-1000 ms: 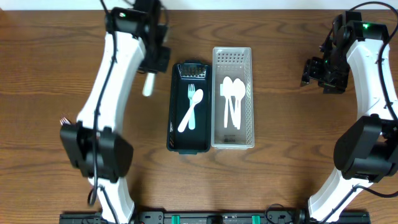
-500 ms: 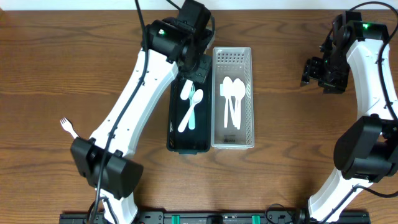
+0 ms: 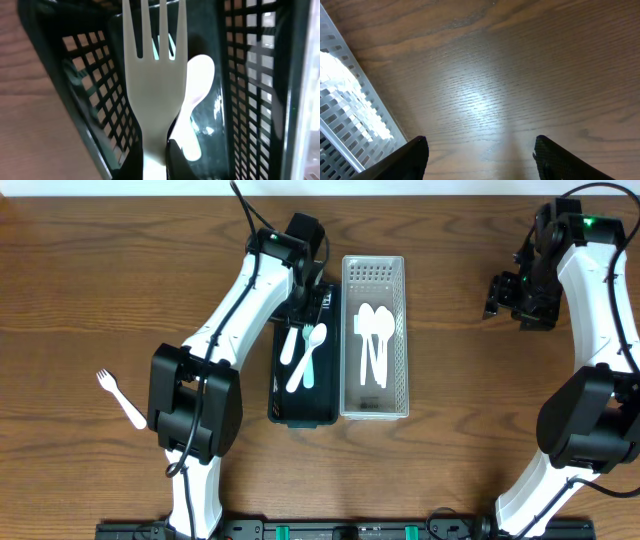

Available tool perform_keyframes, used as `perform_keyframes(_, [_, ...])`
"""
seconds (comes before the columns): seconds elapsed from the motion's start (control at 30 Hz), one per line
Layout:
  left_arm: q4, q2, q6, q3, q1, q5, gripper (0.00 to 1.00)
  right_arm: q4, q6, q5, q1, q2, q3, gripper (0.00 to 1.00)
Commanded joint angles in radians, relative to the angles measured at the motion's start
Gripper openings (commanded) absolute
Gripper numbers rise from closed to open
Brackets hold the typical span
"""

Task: Pack container

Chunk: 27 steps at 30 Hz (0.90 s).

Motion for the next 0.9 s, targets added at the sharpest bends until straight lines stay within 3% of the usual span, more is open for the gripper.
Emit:
perform_keyframes(0.0, [0.023,0.004,-0.021,-0.033,0.0,0.0,0.06,-0.001,-0.014,-0.007,0.002,0.005,0.0,0.71])
perform_keyframes(0.1, [0.037,0.004,-0.021,-0.061,0.0,0.0,0.08,-0.001,-0.015,-0.007,0.002,0.005,0.0,0.71])
perform_keyframes(0.17, [0.037,0.004,-0.02,-0.069,0.0,0.0,0.27,-0.001,-0.015,-0.007,0.002,0.005,0.0,0.72])
perform_keyframes(0.3, [0.045,0.004,-0.017,-0.069,0.0,-0.01,0.5,0.0,-0.018,-0.007,0.002,0.005,0.0,0.71])
perform_keyframes(0.57, [0.01,-0.076,0.015,-0.023,-0.001,-0.093,0.52,0.001,-0.018,-0.007,0.002,0.005,0.0,0.71])
perform_keyframes(0.73, [0.01,-0.262,0.008,-0.004,0.006,-0.201,0.53,0.003,-0.018,-0.007,0.002,0.005,0.0,0.71])
perform_keyframes(0.87, [-0.028,-0.39,-0.056,-0.004,0.066,-0.319,0.61,0.005,-0.018,-0.007,0.002,0.005,0.0,0.71])
